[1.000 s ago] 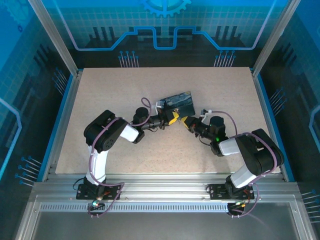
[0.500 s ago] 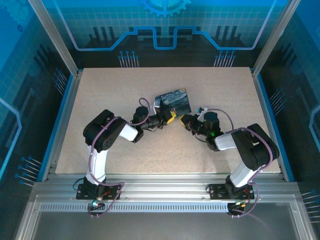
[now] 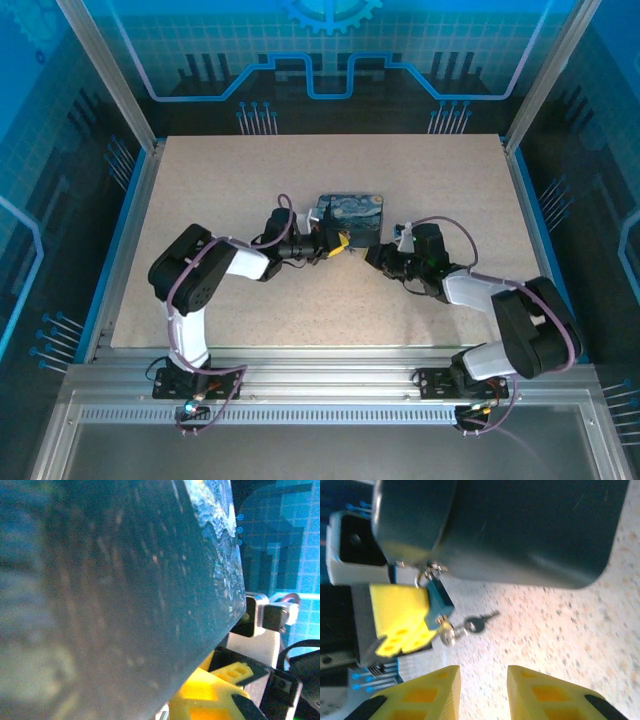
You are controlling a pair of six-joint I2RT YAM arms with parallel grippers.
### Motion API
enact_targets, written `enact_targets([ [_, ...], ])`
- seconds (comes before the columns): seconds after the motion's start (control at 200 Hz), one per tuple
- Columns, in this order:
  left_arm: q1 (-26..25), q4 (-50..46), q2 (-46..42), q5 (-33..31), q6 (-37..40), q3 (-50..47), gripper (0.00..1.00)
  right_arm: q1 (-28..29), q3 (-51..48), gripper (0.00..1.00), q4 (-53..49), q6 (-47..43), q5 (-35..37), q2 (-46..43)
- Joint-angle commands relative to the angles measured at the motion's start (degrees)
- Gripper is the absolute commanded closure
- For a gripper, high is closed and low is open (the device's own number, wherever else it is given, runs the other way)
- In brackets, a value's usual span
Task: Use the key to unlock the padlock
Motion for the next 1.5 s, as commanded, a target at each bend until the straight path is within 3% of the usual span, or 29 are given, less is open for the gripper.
enact_targets([
  [0.0,0.42,-8.26,-3.75,1.08,4.99,3.11,1.0,0.12,2.87,0.68,-17.77,-13.35,2.74,-3.97],
  [0.225,0.32,-16.03,-6.17,-0.43,6.97,4.65,1.0,5.96,10.2,0.67,-30.44,-26.78,12.73,-8.44],
  [0.47,0.24,-18.07,-7.34,-0.35,7.69,5.27,1.0,11.37,15.93,0.59,-32.67,-34.97,18.52,-5.22],
  [0.951,0.23,-16.47,-6.26,0.96,6.56,5.63,1.0,15.3,22.06,0.54,-32.41,-38.54,22.16,3.5],
  [1.491,0.23,-15.3,-6.43,1.57,6.0,5.35,1.0,17.04,28.3,0.6,-34.45,-40.73,25.72,8.57],
])
